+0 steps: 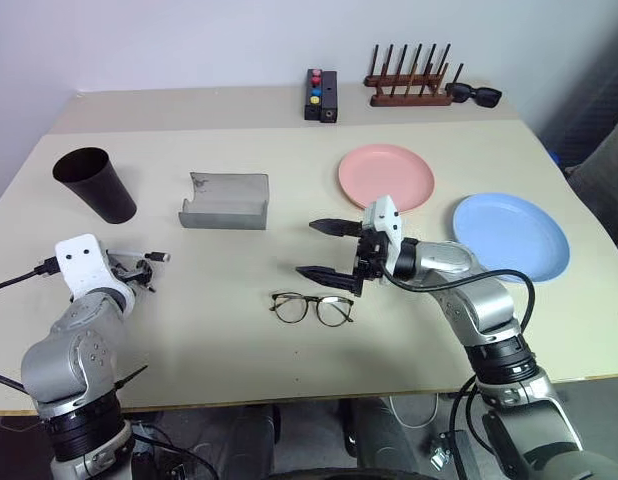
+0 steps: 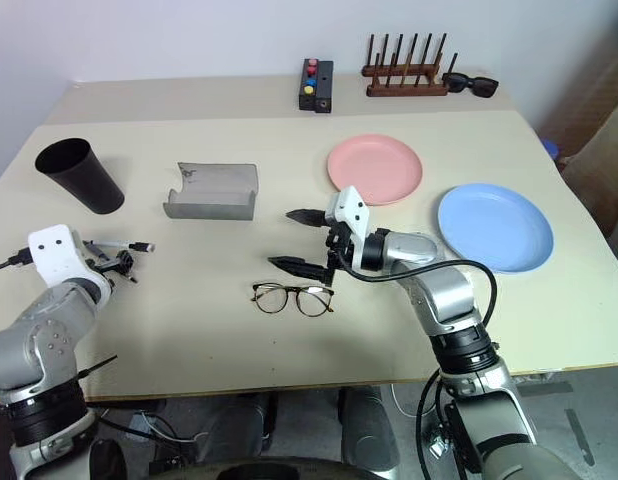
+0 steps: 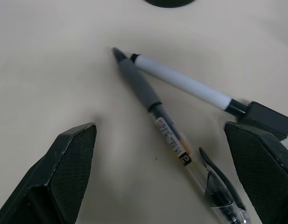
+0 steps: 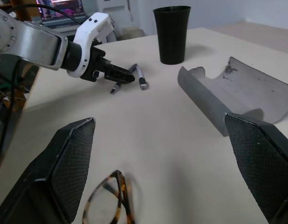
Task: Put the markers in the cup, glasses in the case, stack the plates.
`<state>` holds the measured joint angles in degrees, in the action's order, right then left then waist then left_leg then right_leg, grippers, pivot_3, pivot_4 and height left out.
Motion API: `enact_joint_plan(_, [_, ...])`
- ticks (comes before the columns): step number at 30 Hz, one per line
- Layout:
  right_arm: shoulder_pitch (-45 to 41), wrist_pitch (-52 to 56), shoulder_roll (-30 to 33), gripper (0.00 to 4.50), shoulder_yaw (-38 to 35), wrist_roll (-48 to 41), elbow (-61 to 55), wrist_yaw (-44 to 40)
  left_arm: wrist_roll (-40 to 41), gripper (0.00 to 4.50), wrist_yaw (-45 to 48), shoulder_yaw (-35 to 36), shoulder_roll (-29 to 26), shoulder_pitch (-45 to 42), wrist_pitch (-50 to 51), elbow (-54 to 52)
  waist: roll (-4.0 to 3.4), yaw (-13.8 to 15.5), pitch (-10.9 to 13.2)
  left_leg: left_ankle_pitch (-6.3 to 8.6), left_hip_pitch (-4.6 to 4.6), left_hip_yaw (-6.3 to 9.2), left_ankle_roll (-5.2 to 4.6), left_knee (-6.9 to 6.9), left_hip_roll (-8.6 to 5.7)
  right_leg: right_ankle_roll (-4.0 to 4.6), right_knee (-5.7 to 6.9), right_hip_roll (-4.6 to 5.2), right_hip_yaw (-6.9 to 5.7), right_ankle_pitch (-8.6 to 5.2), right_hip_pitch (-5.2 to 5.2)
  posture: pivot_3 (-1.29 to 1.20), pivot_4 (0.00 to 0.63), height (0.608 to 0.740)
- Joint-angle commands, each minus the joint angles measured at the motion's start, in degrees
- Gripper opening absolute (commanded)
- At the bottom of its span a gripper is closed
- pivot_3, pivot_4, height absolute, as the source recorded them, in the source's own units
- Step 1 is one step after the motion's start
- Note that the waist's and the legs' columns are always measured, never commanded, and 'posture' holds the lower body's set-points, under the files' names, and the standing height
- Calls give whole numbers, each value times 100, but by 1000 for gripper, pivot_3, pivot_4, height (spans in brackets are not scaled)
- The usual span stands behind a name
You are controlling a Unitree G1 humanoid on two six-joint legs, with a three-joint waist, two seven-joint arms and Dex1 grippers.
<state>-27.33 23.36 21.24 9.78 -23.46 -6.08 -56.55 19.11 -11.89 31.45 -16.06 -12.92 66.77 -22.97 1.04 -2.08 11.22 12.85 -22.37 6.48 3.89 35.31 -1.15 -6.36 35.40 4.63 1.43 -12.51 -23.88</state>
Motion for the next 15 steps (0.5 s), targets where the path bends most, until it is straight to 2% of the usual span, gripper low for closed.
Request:
enact_joint_plan(1, [-56,20,-142,4500,85,-149,-315,3,-122,4445,-240,393,66,-292,350,-182,1,-2,0,0,0,1,0,0,0,0,0,-1,-1,0,0,0,150,740])
enact_joint_plan(6, [-47,16,-239,4500,157,-132,-309,44,-237,4445,-555,1075,194,-982,878,207,2,-13,-1,0,0,3,0,0,0,0,0,-2,-3,0,0,0,150,740])
enact_joint_plan(15, [12,23,-229,4500,163,-133,-372,107,-793,4445,-885,1563,281,-2063,1669,914,9,-19,-2,-2,-1,4,5,0,-1,-2,0,-1,-5,0,0,0,150,740])
